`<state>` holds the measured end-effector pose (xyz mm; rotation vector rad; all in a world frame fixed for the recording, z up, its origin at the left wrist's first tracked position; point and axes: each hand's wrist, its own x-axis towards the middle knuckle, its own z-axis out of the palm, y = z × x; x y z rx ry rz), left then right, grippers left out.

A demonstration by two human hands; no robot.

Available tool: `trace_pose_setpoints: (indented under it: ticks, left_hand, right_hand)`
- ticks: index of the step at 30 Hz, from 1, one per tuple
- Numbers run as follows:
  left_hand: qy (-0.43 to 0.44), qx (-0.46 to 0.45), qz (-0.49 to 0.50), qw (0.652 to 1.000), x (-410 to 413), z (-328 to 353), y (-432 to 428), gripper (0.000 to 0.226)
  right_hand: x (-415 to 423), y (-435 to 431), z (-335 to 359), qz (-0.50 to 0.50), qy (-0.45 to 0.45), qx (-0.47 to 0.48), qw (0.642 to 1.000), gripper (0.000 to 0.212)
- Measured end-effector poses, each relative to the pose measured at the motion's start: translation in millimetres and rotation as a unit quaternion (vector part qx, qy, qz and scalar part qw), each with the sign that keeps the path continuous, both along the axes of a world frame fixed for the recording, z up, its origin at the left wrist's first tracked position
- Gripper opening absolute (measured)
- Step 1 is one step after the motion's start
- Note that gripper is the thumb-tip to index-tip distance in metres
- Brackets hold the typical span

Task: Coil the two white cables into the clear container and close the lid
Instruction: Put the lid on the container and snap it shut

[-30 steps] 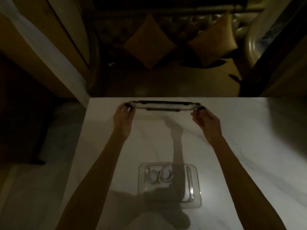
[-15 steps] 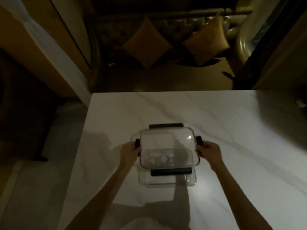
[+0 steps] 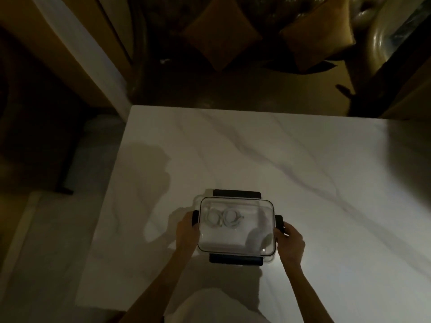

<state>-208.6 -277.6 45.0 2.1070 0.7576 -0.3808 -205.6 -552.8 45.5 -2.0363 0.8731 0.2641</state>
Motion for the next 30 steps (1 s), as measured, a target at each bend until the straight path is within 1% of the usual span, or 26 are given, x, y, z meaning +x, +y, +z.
trace_pose_setpoints:
  ticks: [5,8,10,14,16,19,23,27,30]
  left_hand:
    - [0.032,-0.007,0.028,0.999,-4.6,-6.4,1.8,0.008]
    - [0.027,-0.006,0.026,0.999,-9.7,-7.8,0.9,0.008]
    - [0.033,-0.001,0.013,0.999,-8.5,-9.0,2.3,0.008]
    - [0.046,0.01,-0.041,0.998,-5.4,-12.8,6.0,0.016]
    - [0.042,0.017,-0.046,0.998,-6.1,-12.4,5.2,0.016]
    - [0.06,0.033,-0.044,0.997,-7.3,-9.5,2.1,0.013]
    - [0.053,0.036,-0.034,0.997,-7.4,-5.6,2.7,0.016]
    - [0.045,0.049,-0.044,0.997,-6.8,-5.0,5.0,0.025]
    - [0.03,0.012,-0.025,0.999,-8.7,-4.6,5.5,0.027]
  right_hand:
    - [-8.3,-9.7,-5.0,0.007,0.023,0.009,1.0,0.034]
    - [-14.5,-11.3,-8.0,0.006,0.039,0.013,0.999,0.034]
    - [-15.9,-10.7,-8.1,0.002,0.041,0.018,0.999,0.033]
    - [-22.5,-9.6,-8.9,0.001,0.042,0.019,0.999,0.034]
    - [-26.1,-9.3,-9.5,-0.003,0.041,0.019,0.999,0.033]
    - [-29.2,-8.2,-9.5,-0.004,0.034,0.012,0.999,0.033]
    - [-30.0,-1.1,-8.1,-0.002,0.044,0.011,0.999,0.033]
    - [-30.5,0.9,-8.2,-0.008,0.054,0.009,0.998,0.033]
    - [-30.0,-1.1,-10.0,-0.008,0.051,0.018,0.998,0.034]
